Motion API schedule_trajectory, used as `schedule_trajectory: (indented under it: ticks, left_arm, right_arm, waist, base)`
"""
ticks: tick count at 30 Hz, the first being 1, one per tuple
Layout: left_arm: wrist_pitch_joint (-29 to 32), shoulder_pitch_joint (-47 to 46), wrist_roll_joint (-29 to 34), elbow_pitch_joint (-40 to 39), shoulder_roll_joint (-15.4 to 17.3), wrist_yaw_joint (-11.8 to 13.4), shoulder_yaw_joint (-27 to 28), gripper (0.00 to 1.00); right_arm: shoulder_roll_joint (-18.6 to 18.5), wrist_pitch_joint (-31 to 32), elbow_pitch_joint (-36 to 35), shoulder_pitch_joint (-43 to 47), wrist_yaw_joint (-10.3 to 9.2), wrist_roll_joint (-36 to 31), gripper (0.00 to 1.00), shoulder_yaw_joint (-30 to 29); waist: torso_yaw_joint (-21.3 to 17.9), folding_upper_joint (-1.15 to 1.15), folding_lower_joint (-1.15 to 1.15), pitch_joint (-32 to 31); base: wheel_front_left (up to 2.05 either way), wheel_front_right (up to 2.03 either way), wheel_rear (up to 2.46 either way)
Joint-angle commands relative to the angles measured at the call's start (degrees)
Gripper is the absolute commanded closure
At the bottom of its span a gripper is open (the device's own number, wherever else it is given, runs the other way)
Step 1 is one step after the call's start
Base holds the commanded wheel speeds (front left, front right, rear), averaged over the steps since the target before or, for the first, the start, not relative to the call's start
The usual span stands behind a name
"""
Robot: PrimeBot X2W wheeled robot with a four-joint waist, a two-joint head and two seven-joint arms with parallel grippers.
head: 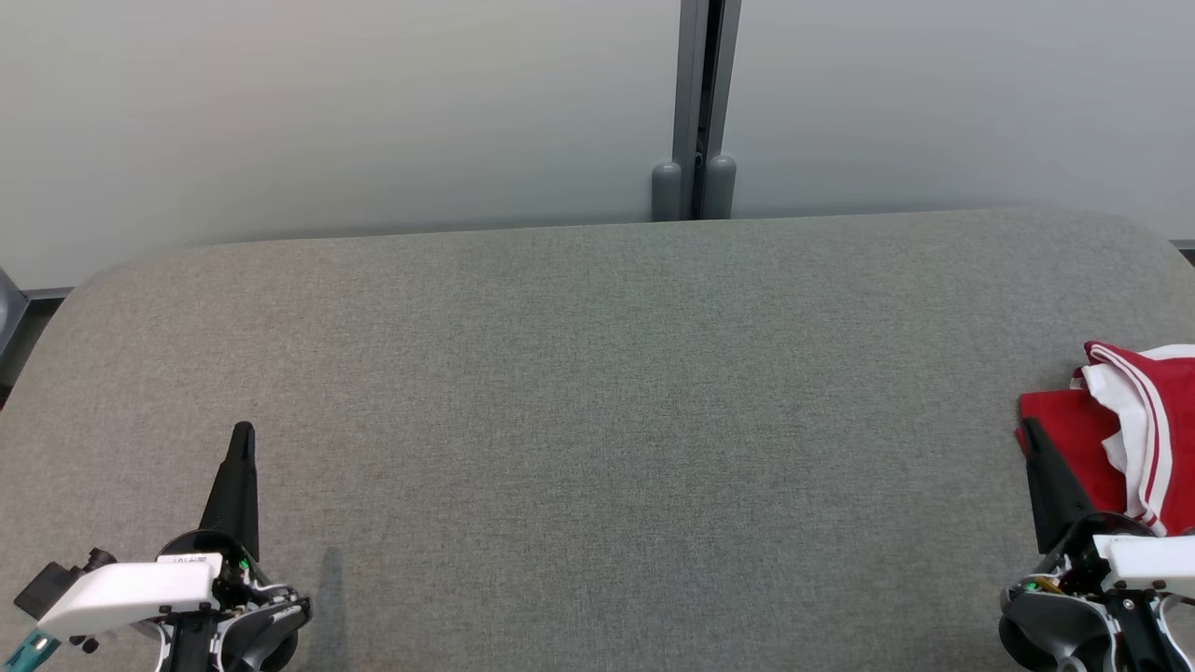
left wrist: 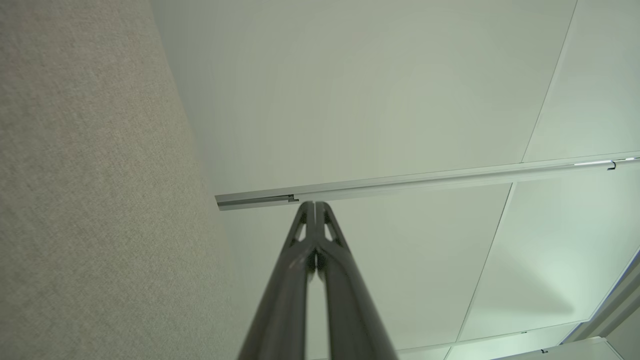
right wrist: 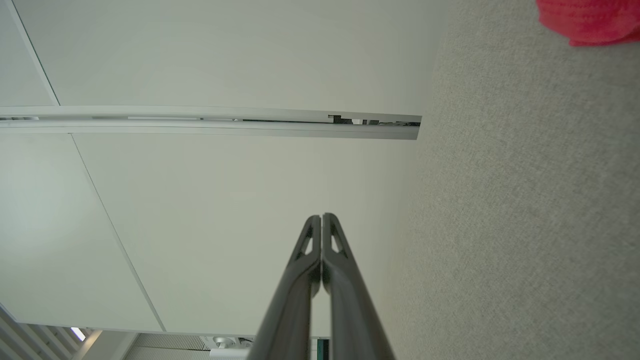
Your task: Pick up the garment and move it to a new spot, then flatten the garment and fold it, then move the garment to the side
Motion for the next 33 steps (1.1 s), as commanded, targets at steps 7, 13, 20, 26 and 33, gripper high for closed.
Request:
schedule_trajectory:
  ticks: [7,13,20,26,33]
  left_arm:
    - [0.17,-0.74,-0.06,-0.15,0.28,-0.17,0.23,1.00]
    - [0.17,-0.74,-0.06,-0.15,0.28,-0.17,0.23,1.00]
    - [0.17,-0.74,-0.06,-0.16,0.28,-0.17,0.23,1.00]
    - [0.17,-0.74,-0.06,-0.16,0.28,-0.17,0.23,1.00]
    - [0.17,-0.74,-0.06,-0.16,0.28,-0.17,0.23,1.00]
  right_arm:
    - [-0.55,0.21,-0.21,0.54,0.02,0.13,1.00,-0.05]
    - [-0.55,0.21,-0.21,0.54,0.02,0.13,1.00,-0.05]
    - [-0.55,0.20,-0.21,0.54,0.02,0.14,1.00,-0.05]
    - [-0.55,0.20,-0.21,0.54,0.02,0.14,1.00,-0.04]
    - [-0.55,0.20,-0.21,0.55,0.02,0.14,1.00,-0.04]
  waist:
    - [0.00,0.00,0.00,0.00]
    - [0.00,0.00,0.00,0.00]
    - [0.00,0.00,0.00,0.00]
    - [0.00,0.00,0.00,0.00]
    - [0.00,0.00,0.00,0.00]
  base:
    - [0.00,0.00,0.00]
    - [0.00,0.00,0.00]
    - [0.00,0.00,0.00]
    - [0.00,0.00,0.00]
    - [0.00,0.00,0.00]
